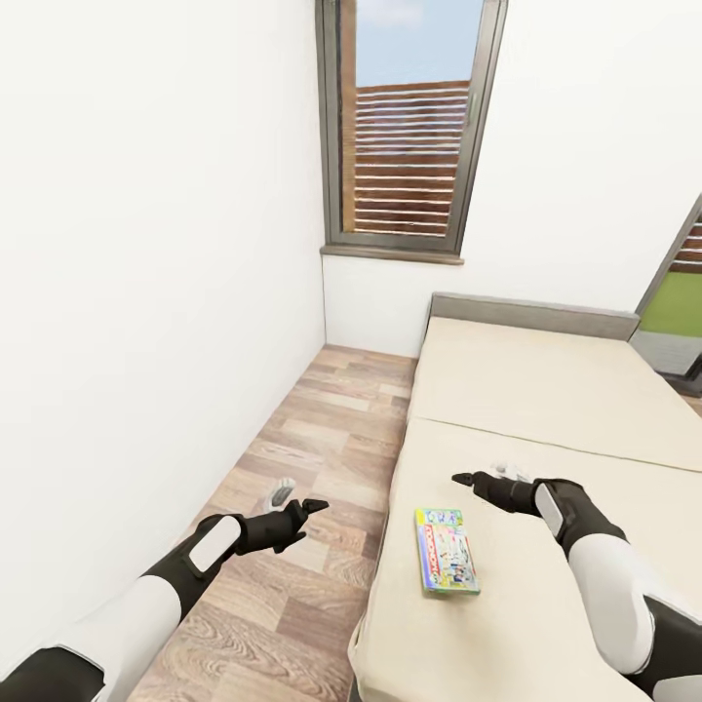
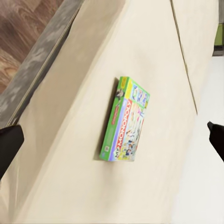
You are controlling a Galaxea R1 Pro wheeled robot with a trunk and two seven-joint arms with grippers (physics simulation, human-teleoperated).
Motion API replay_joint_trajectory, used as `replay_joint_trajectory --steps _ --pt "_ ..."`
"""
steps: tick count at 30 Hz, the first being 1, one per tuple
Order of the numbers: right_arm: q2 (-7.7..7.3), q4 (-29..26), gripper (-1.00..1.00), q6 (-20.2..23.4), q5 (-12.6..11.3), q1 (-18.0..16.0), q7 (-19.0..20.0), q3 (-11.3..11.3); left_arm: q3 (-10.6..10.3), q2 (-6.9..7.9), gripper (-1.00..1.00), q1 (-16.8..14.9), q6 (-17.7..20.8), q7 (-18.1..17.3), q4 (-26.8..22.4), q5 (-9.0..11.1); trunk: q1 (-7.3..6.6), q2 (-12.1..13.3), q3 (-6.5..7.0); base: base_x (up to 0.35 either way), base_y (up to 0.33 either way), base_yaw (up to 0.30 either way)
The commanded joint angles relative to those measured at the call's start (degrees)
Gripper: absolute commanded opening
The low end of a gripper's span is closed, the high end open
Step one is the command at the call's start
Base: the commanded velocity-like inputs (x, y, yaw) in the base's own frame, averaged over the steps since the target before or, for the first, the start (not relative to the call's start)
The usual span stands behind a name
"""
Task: Put all the toys in the child's room - the three board games (two on the bed and one on the table), the two jigsaw puzzles on the table, and the tennis ball on the table - inside the toy box on the table in the child's room.
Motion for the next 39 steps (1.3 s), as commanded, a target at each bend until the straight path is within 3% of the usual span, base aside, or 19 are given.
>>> replay_joint_trajectory --steps 1,5,17,24,39 --pt "-0.35 -0.05 1.00 0.28 0.52 -0.05 0.49 -0.46 -0.27 0.05 1.00 -0.05 0.04 -0.15 0.01 0.14 0.23 -0.45 -0.14 0.000 0.000 0.000" --pt "-1.43 0.01 1.00 0.35 0.09 -0.03 0.47 -0.47 -0.23 0.05 1.00 -0.05 -0.02 -0.10 0.01 0.14 1.10 -2.05 -0.49 0.000 0.000 0.000" --pt "-1.41 0.17 1.00 0.98 0.18 -0.03 0.38 -0.36 -0.30 -0.04 1.00 -0.05 -1.04 0.00 0.01 0.16 3.74 -6.86 -1.52 0.000 0.000 0.000" --pt "-1.71 0.17 1.00 6.51 -0.12 -0.03 0.27 -0.47 -0.30 -0.04 1.00 -0.05 -1.10 0.00 0.01 0.16 5.28 -9.67 -2.13 0.000 0.000 0.000" --pt "-1.75 0.10 1.00 7.53 -0.18 -0.03 0.27 -0.48 -0.37 -0.04 1.00 -0.05 -1.10 0.09 0.01 0.16 8.57 -15.69 -3.42 0.000 0.000 0.000"
